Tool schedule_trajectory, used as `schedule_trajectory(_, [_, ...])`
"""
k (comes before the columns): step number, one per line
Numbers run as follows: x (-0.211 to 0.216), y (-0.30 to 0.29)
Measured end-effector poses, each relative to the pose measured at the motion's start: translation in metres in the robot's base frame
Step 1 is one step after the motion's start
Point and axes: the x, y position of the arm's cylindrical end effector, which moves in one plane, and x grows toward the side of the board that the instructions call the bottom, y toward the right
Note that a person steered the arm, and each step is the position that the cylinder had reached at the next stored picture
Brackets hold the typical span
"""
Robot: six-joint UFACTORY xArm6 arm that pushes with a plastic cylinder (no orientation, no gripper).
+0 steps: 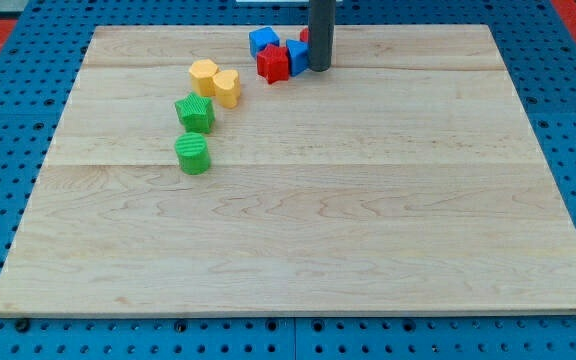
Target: Slide the green circle to the bottom left side of the green star
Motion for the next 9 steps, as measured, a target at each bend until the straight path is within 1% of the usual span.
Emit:
schedule_trajectory(2, [0.0, 0.0])
schedule_trajectory(3, [0.009, 0.0])
schedule_trajectory(4, [0.047, 0.004])
schedule_trajectory(8, [0.199, -0.163])
schedule_trajectory(9, [0.17, -0.154])
